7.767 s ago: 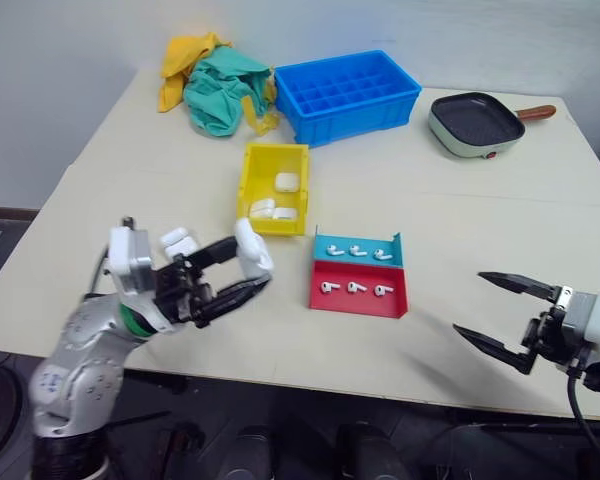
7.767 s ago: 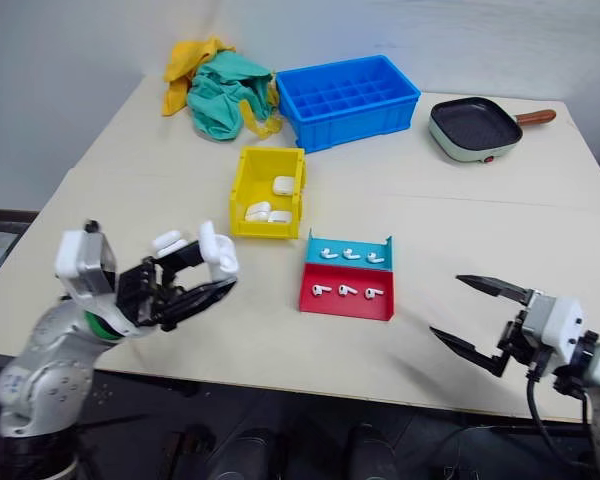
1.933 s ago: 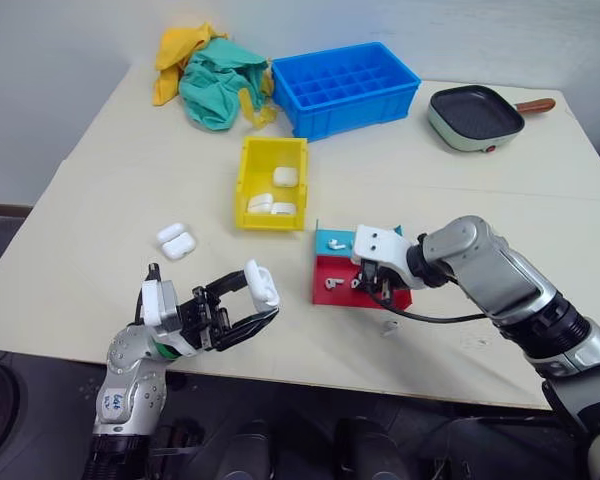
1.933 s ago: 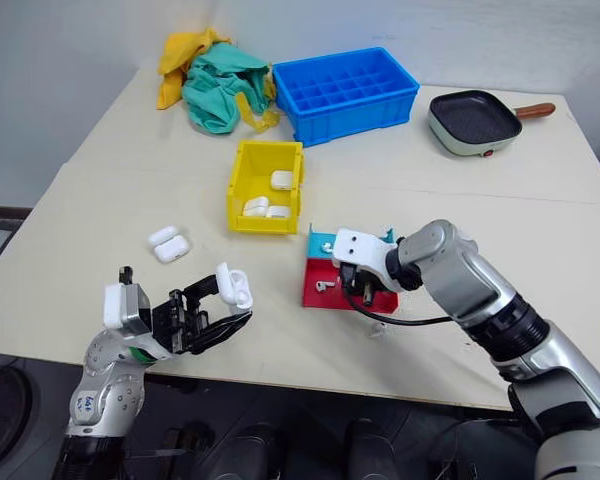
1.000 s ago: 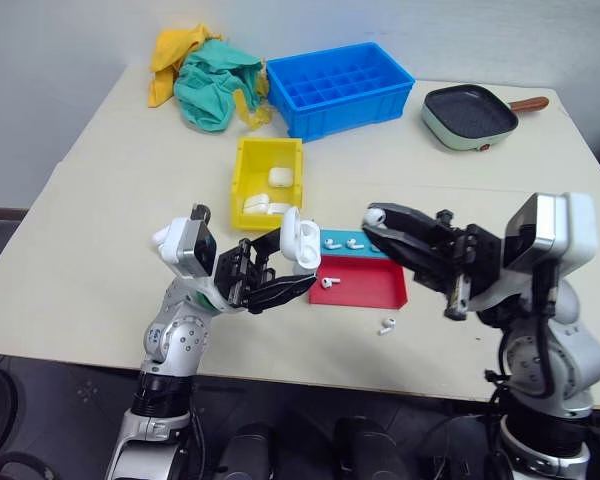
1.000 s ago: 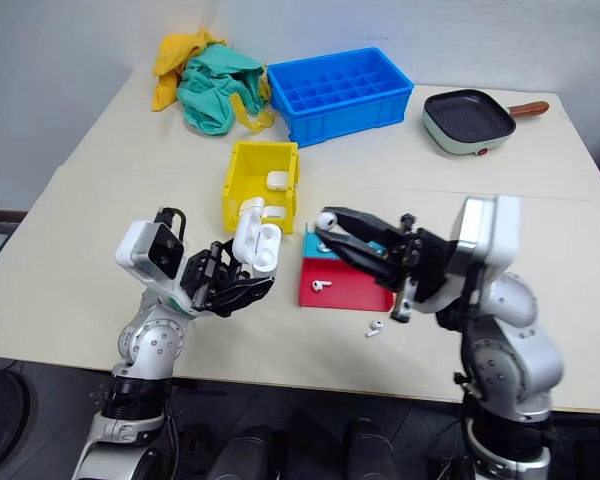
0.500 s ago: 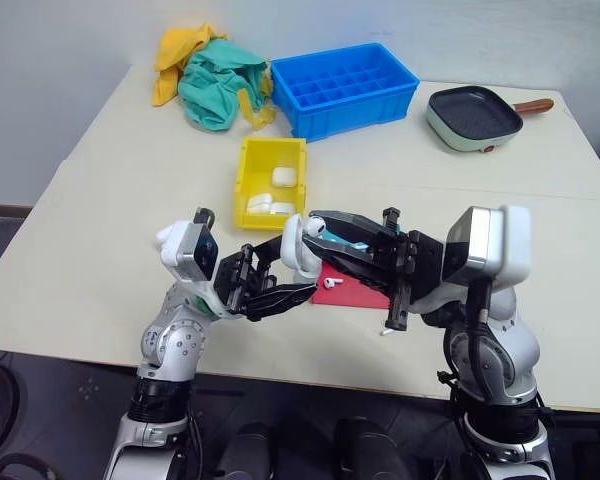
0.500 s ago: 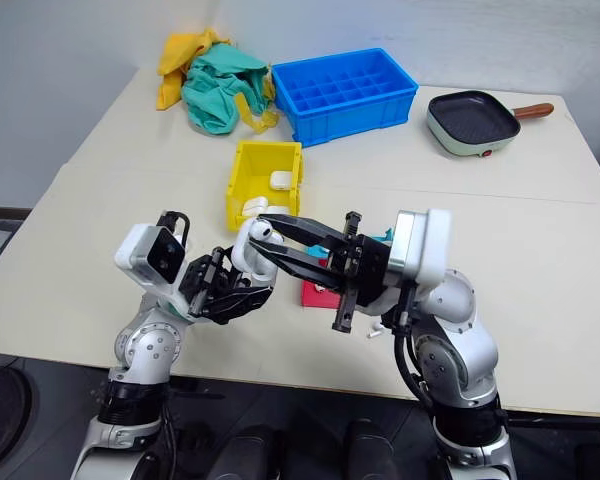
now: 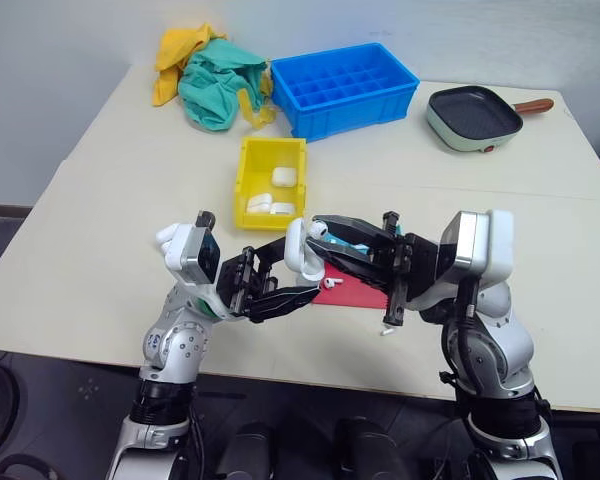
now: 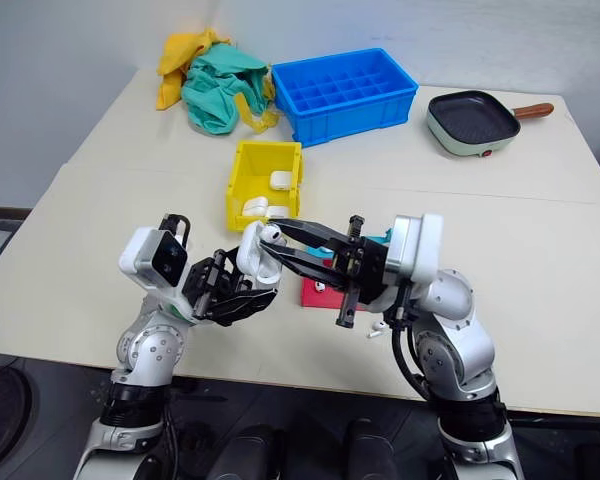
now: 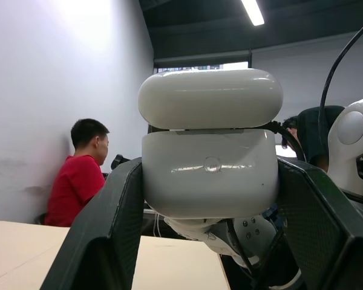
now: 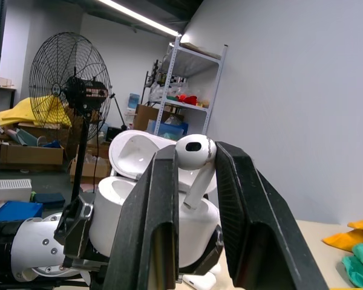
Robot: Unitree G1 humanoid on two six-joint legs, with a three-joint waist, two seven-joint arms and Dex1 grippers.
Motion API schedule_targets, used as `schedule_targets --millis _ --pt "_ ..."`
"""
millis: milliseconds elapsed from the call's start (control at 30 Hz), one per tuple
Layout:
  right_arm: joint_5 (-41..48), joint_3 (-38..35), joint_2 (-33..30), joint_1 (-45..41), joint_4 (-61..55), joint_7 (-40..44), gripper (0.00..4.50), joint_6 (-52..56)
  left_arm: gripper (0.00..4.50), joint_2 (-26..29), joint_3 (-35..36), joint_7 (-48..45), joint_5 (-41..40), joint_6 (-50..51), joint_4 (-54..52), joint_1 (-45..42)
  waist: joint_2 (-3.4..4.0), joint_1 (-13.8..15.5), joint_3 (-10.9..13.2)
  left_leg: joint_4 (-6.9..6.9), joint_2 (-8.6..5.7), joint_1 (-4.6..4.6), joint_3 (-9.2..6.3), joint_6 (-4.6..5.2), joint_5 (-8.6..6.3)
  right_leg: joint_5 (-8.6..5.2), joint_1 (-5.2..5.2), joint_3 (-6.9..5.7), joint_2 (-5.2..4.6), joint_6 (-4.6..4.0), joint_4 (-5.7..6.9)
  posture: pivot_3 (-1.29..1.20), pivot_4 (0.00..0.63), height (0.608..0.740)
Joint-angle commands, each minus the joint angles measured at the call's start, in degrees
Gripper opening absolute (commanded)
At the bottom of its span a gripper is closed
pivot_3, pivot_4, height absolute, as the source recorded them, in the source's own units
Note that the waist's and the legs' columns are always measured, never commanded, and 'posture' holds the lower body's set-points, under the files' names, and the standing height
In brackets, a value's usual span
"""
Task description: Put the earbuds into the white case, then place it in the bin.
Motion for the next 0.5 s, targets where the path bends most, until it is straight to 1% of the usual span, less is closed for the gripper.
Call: schedule_targets --millis 33,500 --pt "-0.4 1.8 -1.0 0.9 0.7 0.9 0.45 0.2 2.78 -1.1 -1.3 -0.6 0.3 -1.4 -2.5 -0.1 0.00 0.0 0.0 0.00 0.00 0.00 0.00 0.00 0.00 0.00 0.00 0.00 0.00 0.00 0.00 0.00 0.150 0.740" --pt "0.7 2.9 -1.7 -0.9 2.2 3.4 0.45 0.3 2.78 -1.4 -2.1 -2.9 1.4 -2.4 -1.3 0.6 0.00 0.0 0.0 0.00 0.01 0.00 0.00 0.00 0.00 0.00 0.00 0.00 0.00 0.00 0.00 0.00 0.150 0.740"
